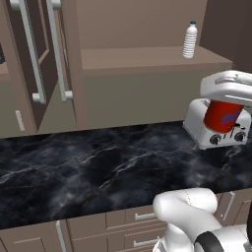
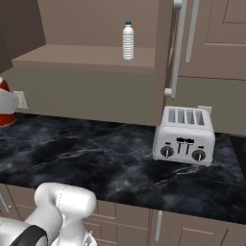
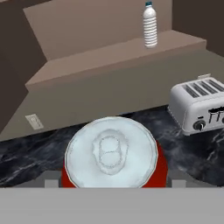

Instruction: Sort all alcoholic drinks to one cabinet, and non-alcoholic drinks to the other.

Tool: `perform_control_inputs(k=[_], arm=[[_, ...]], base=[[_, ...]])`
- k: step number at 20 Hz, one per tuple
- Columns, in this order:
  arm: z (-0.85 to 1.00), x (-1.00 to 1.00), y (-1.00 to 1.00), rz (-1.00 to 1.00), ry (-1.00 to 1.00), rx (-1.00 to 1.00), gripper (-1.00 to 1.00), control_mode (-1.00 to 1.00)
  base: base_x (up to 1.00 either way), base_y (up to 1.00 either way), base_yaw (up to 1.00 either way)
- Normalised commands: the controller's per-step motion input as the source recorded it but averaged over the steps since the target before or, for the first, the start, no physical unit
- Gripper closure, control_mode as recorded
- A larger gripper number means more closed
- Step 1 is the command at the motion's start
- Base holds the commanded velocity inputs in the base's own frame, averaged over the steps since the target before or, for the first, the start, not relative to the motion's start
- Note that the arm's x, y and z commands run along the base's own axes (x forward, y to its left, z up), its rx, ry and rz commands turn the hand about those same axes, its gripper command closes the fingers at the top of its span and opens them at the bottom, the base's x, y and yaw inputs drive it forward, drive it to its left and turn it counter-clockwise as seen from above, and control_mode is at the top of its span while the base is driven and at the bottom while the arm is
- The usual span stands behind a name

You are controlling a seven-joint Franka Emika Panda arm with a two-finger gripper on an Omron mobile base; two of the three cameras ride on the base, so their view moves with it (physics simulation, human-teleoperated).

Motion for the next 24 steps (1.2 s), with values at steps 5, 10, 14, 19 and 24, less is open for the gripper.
perform_control_inputs(k=[5,10,14,19,24], arm=[[0.62,0.53,-0.11,0.06,-0.22,0.0,1.0,-1.0],[0.34,0.6,0.0,0.07,-0.13,0.0,1.0,-1.0],[0.01,0.45,0.0,0.07,-0.13,0.0,1.0,-1.0],[-0.04,0.54,0.0,0.08,-0.07,0.0,1.0,-1.0],[-0.12,0.57,0.05,0.07,-0.02,0.0,1.0,-1.0]], base=[[0.0,0.0,0.0],[0.0,0.0,0.0],[0.0,0.0,0.0],[0.0,0.0,0.0],[0.0,0.0,0.0]])
